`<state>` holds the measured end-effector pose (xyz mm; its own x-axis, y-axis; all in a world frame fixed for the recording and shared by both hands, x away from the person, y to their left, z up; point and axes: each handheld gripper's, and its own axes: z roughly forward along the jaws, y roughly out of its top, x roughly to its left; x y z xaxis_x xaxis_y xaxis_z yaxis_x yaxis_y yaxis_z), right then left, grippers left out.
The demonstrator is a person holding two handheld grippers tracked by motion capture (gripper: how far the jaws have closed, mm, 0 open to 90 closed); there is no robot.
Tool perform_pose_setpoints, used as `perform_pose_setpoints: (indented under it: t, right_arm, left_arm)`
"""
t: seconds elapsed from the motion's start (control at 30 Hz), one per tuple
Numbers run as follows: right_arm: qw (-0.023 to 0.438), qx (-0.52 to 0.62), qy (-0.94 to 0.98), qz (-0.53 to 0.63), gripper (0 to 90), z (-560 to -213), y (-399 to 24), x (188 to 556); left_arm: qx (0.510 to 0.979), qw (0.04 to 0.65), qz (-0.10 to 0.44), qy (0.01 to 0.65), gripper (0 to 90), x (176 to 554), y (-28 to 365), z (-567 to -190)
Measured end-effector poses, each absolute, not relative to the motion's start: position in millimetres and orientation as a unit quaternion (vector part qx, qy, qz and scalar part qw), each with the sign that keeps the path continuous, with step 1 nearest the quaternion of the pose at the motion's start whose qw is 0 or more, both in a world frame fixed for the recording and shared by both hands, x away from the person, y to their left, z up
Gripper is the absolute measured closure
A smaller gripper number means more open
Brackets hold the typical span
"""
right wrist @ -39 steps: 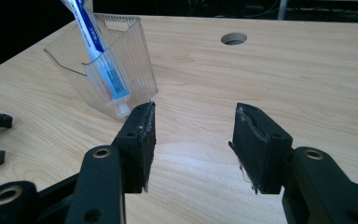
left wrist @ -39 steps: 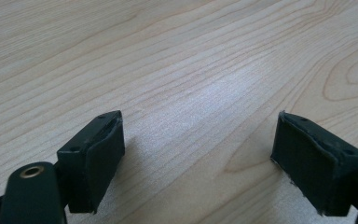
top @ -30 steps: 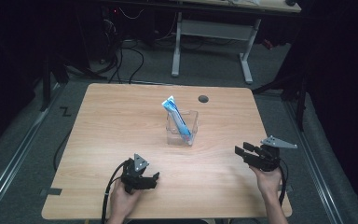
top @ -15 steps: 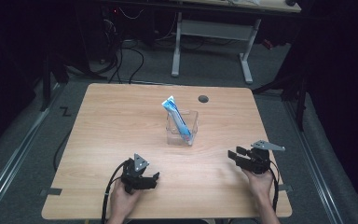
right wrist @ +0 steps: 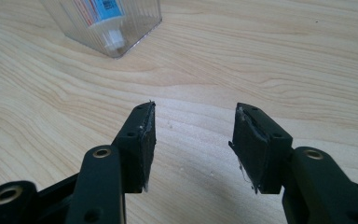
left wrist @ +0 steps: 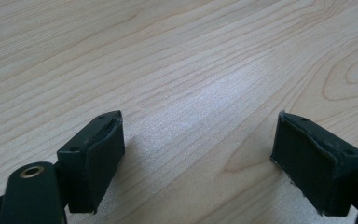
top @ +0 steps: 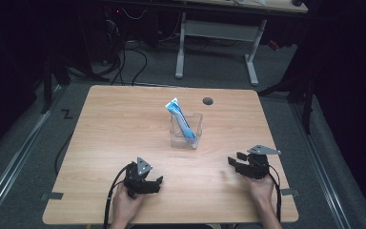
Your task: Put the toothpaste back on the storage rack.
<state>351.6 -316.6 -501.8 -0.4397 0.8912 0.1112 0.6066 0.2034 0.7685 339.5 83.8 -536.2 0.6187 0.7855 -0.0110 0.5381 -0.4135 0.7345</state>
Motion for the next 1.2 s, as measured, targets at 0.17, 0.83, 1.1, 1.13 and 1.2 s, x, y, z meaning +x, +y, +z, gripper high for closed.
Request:
perform_pose_setpoints:
  t: [0.17, 0.83, 1.1, 1.13, 1.2]
  right_arm:
    - [0.178, 0.500, 0.755, 0.384, 49.1, -510, -315, 351]
    - [0.187, 0.489, 0.778, 0.349, 47.6, -526, -298, 345]
    - [0.206, 0.479, 0.781, 0.344, 47.0, -530, -295, 341]
    - [0.212, 0.476, 0.783, 0.340, 46.7, -531, -293, 341]
    - [0.215, 0.475, 0.784, 0.337, 46.1, -531, -293, 341]
  left_arm:
    - [0.823, 0.363, 0.171, 0.402, 17.0, 340, 84, -536]
    - [0.823, 0.363, 0.171, 0.402, 17.0, 339, 84, -536]
    - [0.823, 0.363, 0.170, 0.402, 17.0, 339, 84, -536]
    - [0.823, 0.363, 0.170, 0.402, 17.0, 339, 84, -536]
    - [0.823, 0.363, 0.170, 0.402, 17.0, 339, 84, -536]
